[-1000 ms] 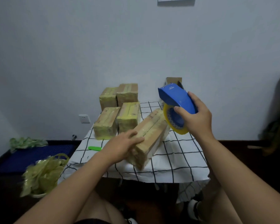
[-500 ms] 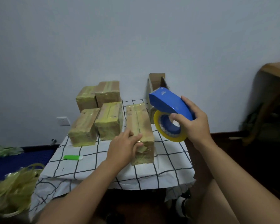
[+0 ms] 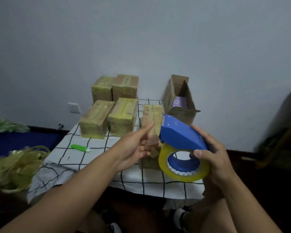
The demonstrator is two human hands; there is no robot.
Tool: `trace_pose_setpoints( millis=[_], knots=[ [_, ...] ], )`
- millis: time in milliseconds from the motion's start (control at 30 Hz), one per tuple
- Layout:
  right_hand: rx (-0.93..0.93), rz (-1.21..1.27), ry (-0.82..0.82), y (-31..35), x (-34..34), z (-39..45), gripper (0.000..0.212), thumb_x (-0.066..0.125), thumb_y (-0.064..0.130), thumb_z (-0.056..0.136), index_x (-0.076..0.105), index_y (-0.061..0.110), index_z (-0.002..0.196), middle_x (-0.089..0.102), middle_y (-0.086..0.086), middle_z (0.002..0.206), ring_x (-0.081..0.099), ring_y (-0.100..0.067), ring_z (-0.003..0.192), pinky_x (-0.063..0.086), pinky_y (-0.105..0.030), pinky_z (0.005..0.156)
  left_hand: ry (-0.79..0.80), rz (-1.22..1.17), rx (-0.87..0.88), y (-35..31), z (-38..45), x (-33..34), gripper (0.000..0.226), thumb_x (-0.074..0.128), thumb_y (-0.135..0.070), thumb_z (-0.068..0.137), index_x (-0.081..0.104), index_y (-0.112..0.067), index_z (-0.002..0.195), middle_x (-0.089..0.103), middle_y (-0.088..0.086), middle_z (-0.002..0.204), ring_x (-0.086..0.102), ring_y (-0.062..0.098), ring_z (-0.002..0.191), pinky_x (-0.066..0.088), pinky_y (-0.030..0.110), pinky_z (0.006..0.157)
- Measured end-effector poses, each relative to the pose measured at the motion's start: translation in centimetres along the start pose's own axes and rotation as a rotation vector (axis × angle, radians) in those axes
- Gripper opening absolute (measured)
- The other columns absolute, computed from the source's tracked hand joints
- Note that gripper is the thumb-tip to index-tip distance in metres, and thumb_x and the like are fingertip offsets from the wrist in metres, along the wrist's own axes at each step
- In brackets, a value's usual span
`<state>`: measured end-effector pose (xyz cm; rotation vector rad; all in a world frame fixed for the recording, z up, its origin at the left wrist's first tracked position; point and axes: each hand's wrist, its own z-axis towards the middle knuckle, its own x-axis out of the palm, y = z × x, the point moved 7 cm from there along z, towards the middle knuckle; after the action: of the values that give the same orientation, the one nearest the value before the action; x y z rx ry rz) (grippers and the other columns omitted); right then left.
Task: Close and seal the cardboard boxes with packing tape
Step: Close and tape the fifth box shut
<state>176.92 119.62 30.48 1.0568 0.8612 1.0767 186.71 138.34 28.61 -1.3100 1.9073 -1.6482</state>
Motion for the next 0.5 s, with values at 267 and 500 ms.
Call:
trace_pose_setpoints(
  millis=[267, 500],
  knots=[
    [0.016, -0.179, 0.141, -0.8, 0.4, -1.5, 0.066, 0.074, 0.042, 0.056, 0.063, 0.057, 0.120, 0.062, 0.022, 0.124, 0.060, -0.007, 0.112, 0.051, -0.017, 0.083, 0.017, 0.081, -0.006, 2.0, -0.3, -1.7, 0.011, 0.068, -0.010, 0.077, 0.067, -0.003, 0.085, 0.062, 0.004, 0.064, 0.052, 0.011, 0.060, 0.046, 0.019, 0.058],
    [0.064, -0.370, 0.280, -2.0, -0.2, -1.7, 0.069, 0.074, 0.049, 0.063, 0.055, 0.058, 0.128, 0.055, 0.021, 0.126, 0.055, -0.008, 0.114, 0.050, -0.019, 0.087, -0.147, 0.349, 0.037, 2.8, 0.3, -2.8, 0.019, 0.063, -0.001, 0.091, 0.068, -0.007, 0.073, 0.065, 0.013, 0.075, 0.052, 0.007, 0.052, 0.045, 0.021, 0.056]
  ],
)
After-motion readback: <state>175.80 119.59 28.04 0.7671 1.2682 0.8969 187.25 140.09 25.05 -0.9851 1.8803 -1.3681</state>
